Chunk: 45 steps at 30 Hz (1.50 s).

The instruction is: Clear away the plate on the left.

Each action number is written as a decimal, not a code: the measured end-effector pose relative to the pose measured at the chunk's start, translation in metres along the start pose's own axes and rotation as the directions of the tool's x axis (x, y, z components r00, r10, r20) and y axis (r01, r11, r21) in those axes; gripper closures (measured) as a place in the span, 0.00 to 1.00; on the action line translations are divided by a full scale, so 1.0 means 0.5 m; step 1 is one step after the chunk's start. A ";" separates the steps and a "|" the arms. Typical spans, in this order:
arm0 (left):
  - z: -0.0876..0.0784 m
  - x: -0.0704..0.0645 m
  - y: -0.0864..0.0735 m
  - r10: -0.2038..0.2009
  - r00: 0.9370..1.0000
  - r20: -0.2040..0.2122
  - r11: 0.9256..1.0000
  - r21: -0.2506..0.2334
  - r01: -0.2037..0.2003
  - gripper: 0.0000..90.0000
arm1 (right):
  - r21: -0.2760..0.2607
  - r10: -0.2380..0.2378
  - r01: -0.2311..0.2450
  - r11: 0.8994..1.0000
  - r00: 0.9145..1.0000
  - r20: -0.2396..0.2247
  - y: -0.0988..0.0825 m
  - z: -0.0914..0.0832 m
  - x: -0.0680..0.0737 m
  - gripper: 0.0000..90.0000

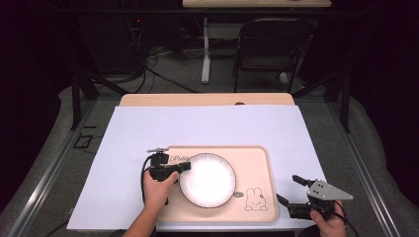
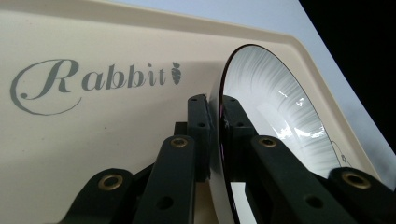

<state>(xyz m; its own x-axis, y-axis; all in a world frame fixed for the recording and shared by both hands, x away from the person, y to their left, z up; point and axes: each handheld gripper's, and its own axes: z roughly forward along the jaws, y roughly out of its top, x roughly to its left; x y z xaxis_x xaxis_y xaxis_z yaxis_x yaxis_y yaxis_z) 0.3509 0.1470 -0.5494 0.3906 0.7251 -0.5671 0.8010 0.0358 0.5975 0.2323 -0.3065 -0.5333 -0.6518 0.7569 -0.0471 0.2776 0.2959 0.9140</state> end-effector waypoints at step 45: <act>-0.020 -0.012 0.008 0.042 0.998 -0.041 0.999 -0.033 -0.044 0.61 | 0.000 -0.007 0.007 1.000 1.000 -0.001 0.001 0.001 0.003 0.17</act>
<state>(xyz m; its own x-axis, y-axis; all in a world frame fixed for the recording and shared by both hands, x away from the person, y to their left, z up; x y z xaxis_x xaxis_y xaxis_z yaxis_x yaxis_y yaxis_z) 0.3470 0.1498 -0.5381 0.4051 0.7537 -0.5175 0.7678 0.0269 0.6401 0.2319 -0.3052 -0.5328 -0.6541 0.7545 -0.0533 0.2732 0.3014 0.9135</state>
